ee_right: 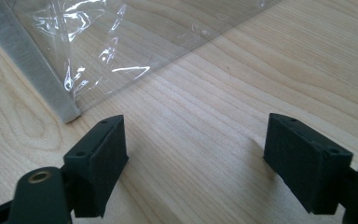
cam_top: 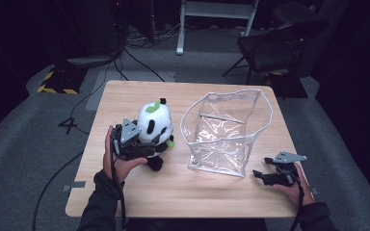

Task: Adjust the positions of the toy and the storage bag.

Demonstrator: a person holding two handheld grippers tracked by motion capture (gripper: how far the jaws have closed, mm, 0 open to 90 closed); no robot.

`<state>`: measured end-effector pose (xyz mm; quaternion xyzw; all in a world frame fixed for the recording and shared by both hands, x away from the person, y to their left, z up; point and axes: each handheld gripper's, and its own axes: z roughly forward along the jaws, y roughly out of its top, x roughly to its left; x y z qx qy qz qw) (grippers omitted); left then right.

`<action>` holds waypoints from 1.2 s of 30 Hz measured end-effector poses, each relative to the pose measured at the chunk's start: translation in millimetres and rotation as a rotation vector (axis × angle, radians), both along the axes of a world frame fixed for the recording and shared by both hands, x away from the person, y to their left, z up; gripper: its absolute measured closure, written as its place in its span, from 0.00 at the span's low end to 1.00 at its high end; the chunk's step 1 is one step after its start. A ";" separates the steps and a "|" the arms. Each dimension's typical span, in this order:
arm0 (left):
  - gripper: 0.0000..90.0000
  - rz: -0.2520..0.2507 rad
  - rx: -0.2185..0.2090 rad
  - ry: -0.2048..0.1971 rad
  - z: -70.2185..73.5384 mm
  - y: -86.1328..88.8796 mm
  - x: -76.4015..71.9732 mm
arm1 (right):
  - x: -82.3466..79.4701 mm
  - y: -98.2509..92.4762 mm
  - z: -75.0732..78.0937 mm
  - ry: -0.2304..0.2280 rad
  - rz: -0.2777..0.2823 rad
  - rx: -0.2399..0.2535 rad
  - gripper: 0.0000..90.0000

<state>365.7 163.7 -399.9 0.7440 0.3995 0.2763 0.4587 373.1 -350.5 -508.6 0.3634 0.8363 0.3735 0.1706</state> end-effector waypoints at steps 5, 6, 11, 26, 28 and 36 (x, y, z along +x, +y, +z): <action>0.06 0.032 0.053 0.006 -3.0 -7.5 7.6 | 0.1 -0.1 0.0 0.000 0.001 -0.001 0.23; 0.08 0.032 0.053 0.006 -3.0 -7.5 7.6 | 0.1 -0.1 0.0 0.000 0.001 -0.001 0.23; 0.28 0.024 0.059 -0.006 -2.0 -3.1 11.2 | 0.5 -0.3 0.0 0.001 -0.001 0.002 0.24; 0.42 0.026 0.002 -0.047 -8.7 3.4 6.6 | 0.7 -0.2 -0.1 -0.002 -0.006 -0.001 0.23; 0.43 0.013 0.002 -0.046 -8.7 4.5 6.6 | 0.7 -0.2 -0.1 -0.001 -0.007 -0.001 0.23; 0.46 -0.002 0.026 -0.097 -6.0 3.5 -0.4 | 0.8 -0.2 -0.1 -0.001 -0.010 0.000 0.23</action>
